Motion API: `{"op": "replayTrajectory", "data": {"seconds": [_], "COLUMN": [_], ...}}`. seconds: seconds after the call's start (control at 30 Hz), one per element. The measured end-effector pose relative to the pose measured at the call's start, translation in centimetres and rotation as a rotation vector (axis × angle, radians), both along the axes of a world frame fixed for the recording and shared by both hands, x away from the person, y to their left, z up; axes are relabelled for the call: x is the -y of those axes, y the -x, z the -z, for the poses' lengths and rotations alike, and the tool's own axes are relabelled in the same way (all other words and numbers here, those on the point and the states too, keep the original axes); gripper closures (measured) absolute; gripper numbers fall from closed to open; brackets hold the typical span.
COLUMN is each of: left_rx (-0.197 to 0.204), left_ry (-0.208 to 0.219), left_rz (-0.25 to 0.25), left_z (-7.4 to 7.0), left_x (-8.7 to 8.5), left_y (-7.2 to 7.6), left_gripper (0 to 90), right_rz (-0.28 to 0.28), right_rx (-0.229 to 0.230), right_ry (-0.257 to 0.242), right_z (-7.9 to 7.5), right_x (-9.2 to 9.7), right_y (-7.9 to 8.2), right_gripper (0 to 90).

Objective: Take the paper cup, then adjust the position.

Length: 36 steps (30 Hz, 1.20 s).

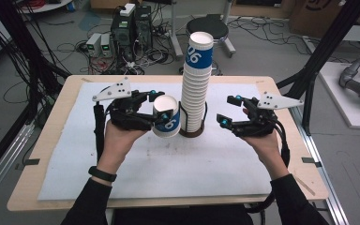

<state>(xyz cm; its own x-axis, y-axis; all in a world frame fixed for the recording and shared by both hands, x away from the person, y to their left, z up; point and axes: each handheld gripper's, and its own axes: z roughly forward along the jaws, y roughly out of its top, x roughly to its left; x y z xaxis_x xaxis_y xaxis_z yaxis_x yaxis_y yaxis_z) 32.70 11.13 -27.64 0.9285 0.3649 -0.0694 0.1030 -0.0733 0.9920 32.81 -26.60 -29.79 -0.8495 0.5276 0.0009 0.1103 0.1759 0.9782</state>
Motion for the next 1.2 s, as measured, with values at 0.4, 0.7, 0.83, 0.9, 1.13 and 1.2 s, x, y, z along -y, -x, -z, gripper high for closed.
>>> {"op": "replayTrajectory", "data": {"seconds": [0.4, 0.7, 0.83, 0.9, 1.13, 1.2], "left_rx": [-0.021, -0.031, -0.038, -0.044, -0.058, -0.058], "left_ry": [-0.028, -0.022, 0.001, 0.008, 0.03, 0.034], "left_rz": [0.013, 0.034, 0.046, 0.052, 0.083, 0.087], "left_z": [2.1, 2.2, 2.2, 2.3, 2.4, 2.4], "left_x": [0.3, 0.4, 0.3, 0.4, 0.8, 1.0], "left_y": [0.0, 0.1, 0.1, 0.1, 0.1, 0.2], "left_gripper": [29.8, 29.8, 29.8, 29.8, 29.8, 29.8], "right_rz": [0.005, -0.009, -0.038, -0.057, -0.129, -0.147], "right_rx": [-0.028, -0.037, -0.031, -0.036, -0.038, -0.048], "right_ry": [-0.01, -0.01, -0.011, -0.013, -0.024, -0.016], "right_z": [2.1, 2.4, 2.3, 2.3, 2.2, 2.3], "right_x": [1.0, 1.5, 1.8, 2.0, 1.8, 1.5], "right_y": [0.8, 1.0, 1.2, 1.4, 1.6, 1.7], "right_gripper": [21.0, 21.0, 21.0, 21.0, 21.0, 21.0]}}
